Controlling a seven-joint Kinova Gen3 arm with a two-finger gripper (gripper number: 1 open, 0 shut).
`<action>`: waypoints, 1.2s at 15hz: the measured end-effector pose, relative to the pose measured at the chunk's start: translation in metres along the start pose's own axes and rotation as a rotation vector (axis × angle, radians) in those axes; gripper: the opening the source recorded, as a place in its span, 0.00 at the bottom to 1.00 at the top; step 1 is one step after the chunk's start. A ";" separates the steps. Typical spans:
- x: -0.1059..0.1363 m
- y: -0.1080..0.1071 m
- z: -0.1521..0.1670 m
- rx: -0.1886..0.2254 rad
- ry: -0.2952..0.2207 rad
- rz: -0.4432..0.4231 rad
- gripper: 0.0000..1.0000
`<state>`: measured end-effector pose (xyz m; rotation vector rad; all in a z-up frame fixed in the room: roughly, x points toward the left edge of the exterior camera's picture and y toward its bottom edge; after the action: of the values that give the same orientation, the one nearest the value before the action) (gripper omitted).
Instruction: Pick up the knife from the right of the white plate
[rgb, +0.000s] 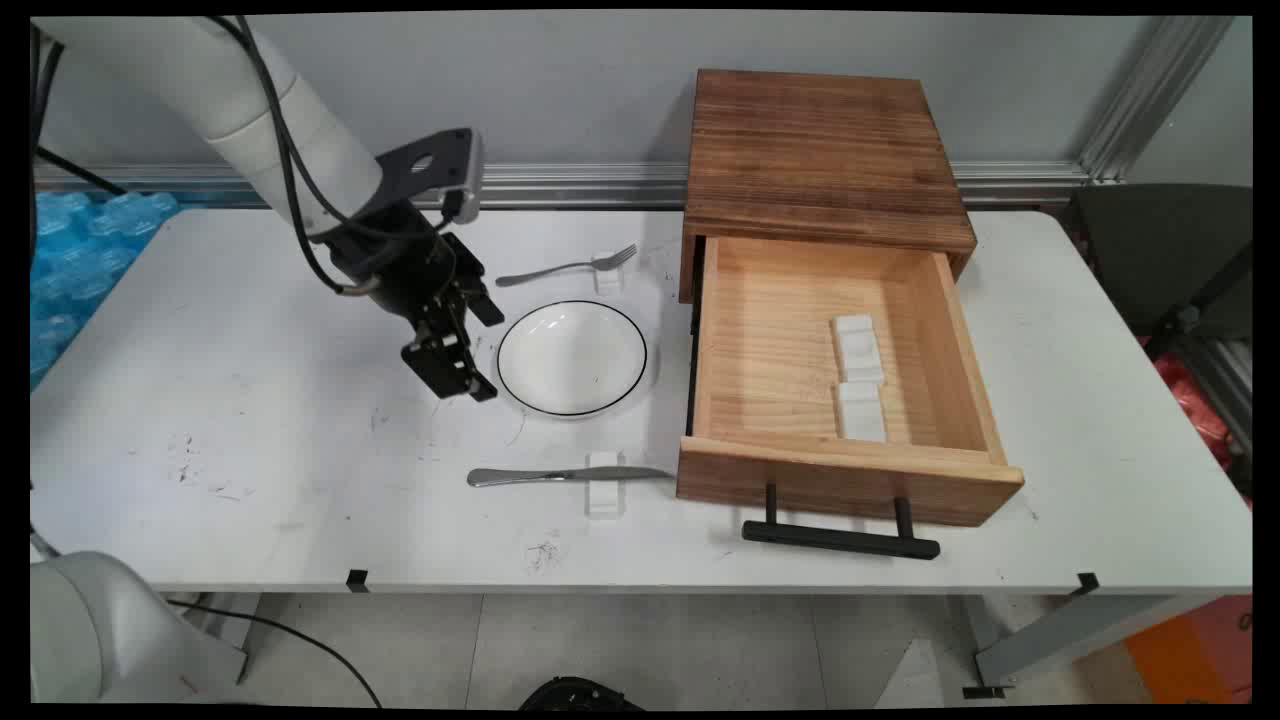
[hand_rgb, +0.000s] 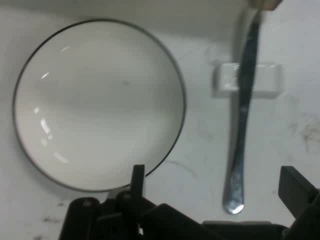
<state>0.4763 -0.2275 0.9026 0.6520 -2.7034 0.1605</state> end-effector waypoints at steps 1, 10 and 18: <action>0.003 0.007 0.002 -0.004 0.005 0.004 1.00; 0.015 0.040 0.024 -0.009 0.027 0.018 1.00; 0.004 0.050 0.049 -0.006 0.022 0.026 1.00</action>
<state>0.4342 -0.1943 0.8570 0.6103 -2.6906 0.1648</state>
